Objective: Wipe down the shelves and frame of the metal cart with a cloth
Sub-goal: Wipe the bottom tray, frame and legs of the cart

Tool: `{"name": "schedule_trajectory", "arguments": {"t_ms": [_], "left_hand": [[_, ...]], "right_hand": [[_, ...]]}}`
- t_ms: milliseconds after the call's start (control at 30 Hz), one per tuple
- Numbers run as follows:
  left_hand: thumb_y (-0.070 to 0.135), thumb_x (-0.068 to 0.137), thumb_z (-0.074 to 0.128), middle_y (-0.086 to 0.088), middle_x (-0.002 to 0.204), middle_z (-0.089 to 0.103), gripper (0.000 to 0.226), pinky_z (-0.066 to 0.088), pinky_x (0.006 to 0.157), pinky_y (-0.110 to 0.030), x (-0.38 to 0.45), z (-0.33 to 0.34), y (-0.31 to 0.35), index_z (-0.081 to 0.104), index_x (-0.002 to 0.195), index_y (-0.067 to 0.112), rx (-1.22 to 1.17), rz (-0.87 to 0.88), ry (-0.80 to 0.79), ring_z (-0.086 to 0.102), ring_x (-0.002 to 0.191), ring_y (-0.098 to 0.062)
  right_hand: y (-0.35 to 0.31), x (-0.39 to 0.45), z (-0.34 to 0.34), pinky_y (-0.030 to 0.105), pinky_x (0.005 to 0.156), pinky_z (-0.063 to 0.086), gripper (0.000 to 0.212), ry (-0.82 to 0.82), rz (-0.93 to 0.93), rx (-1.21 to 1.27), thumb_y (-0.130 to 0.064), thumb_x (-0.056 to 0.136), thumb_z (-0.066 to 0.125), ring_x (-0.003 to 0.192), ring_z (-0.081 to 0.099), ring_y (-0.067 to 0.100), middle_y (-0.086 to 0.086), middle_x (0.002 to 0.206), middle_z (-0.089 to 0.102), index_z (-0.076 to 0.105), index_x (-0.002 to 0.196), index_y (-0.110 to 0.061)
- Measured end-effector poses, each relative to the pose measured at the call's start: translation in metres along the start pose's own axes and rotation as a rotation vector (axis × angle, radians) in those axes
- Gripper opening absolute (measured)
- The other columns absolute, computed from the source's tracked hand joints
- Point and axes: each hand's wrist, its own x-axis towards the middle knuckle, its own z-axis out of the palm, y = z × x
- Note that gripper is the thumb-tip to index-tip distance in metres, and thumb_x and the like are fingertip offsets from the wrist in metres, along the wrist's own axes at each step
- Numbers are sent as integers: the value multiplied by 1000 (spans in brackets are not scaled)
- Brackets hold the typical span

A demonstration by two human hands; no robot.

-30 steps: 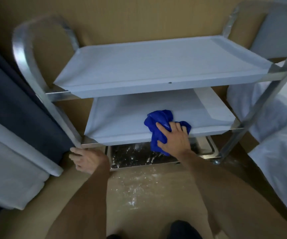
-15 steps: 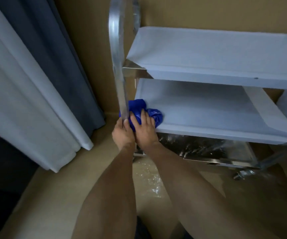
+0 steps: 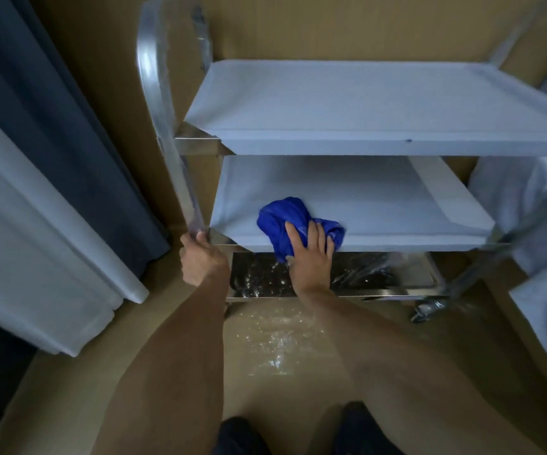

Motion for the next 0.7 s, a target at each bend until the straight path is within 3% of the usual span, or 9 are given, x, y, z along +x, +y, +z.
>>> {"name": "schedule_trajectory", "arguments": {"t_ms": [200,367,500,600,700], "left_hand": [[47,103,33,-22,129,51,52,41,94,-50,-29,30,9,39,131,3,-116,-141,161,53,117,-39],[63,97,25,-25,117,60,70,47,93,-51,-82,86,-20,51,122,3,-74,-40,-21,60,106,-44],[70,86,44,-16,113,67,63,51,94,-51,-111,122,-1,55,114,15,-263,75,-169,65,102,-38],[70,84,49,-12,113,67,57,52,94,-52,-118,136,1,54,111,21,-351,25,-132,65,102,-32],[66,87,53,-13,118,66,59,49,97,-45,-119,133,3,56,118,16,-323,52,-103,63,106,-31]], "right_hand": [[126,-4,-33,51,122,6,86,106,258,59,-9,91,61,152,-8,33,16,164,-1,13,157,-34],[214,-11,-48,55,119,24,83,229,410,197,-1,92,56,151,-13,32,11,165,-6,16,157,-36],[264,-6,-62,44,117,28,78,464,693,459,0,93,54,151,5,34,11,165,-6,20,157,-31],[304,9,-82,46,121,23,73,652,892,715,-4,89,50,146,23,38,18,163,11,26,156,-19],[315,26,-98,43,118,29,70,763,1015,829,-18,83,48,142,32,35,14,161,23,37,152,-19]]}}
